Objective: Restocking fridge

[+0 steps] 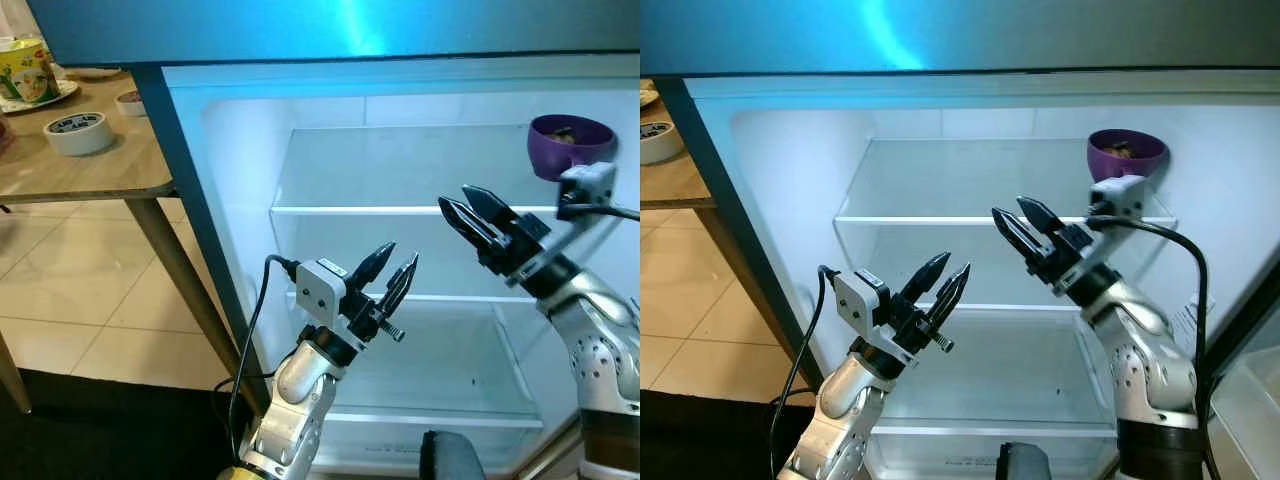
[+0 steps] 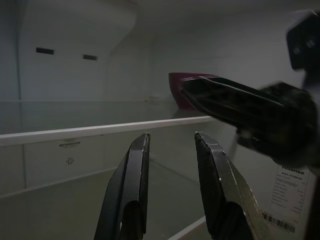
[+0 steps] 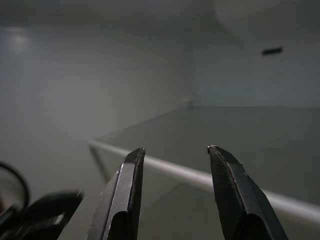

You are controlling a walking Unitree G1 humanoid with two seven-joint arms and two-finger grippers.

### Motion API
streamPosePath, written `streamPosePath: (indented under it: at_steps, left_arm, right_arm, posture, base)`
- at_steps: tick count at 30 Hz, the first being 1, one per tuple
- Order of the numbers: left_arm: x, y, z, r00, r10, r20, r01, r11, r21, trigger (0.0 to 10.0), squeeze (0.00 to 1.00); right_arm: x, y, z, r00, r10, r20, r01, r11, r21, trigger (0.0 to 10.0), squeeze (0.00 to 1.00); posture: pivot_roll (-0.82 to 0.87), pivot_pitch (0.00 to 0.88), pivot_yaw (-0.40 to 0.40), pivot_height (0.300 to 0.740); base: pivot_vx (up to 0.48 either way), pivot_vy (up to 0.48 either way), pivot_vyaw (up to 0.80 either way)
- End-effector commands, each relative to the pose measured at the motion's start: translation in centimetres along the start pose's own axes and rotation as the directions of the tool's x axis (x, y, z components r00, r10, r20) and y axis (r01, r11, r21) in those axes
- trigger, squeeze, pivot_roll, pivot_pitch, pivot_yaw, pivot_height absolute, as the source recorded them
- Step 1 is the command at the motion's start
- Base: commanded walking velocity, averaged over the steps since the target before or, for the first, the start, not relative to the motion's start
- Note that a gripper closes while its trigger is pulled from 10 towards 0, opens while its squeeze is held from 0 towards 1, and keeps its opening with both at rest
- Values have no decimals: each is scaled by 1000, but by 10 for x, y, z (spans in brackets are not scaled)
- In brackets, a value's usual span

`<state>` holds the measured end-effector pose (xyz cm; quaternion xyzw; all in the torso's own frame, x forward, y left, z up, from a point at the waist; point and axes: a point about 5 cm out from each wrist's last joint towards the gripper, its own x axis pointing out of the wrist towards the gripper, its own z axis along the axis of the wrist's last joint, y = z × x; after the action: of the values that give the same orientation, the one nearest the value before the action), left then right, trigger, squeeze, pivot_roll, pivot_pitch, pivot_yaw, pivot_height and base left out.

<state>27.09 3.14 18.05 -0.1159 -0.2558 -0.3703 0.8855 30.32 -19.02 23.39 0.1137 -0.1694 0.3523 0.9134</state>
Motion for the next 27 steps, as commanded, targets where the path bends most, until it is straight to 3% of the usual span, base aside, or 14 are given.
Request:
streamPosePath:
  at_steps: [1, 4, 9, 20, 23, 27]
  left_arm:
    - [-3, -6, -7, 999, 32, -6, -32, 998, -51, 10000, 0]
    - [-3, -6, -6, 1000, 31, -4, -31, 998, -50, 10000, 0]
    - [-3, -5, -4, 1000, 31, -1, -31, 999, -45, 10000, 0]
    - [-7, -4, -9, 999, 27, -25, -28, 999, -45, 10000, 0]
    - [-10, -3, -12, 999, 33, -41, -35, 998, -49, 10000, 0]
    - [-25, 0, -32, 989, 55, -138, -66, 995, -75, 10000, 0]
  right_arm:
    - [-12, -1, -1, 999, 32, 22, -32, 999, 16, 10000, 0]
    - [-31, 2, -12, 993, 121, -14, -120, 992, 45, 10000, 0]
    - [-45, 4, -16, 983, 180, -22, -178, 980, 90, 10000, 0]
    - [-55, 19, -49, 952, 269, -149, -246, 957, 153, 10000, 0]
    - [-54, 18, -56, 956, 236, -175, -213, 967, 137, 10000, 0]
    - [-50, 13, -86, 952, 113, -285, -79, 988, 130, 10000, 0]
  posture:
    - [-110, 72, 27, 450]
    - [-110, 72, 27, 450]
    - [-101, 75, 25, 450]
    - [-100, 63, 27, 450]
    - [-99, 63, 28, 450]
    - [-97, 62, 31, 450]
  base:
    - [0, 0, 0]
    - [0, 0, 0]
    - [0, 0, 0]
    - [0, 0, 0]
    - [0, 0, 0]
    - [0, 0, 0]
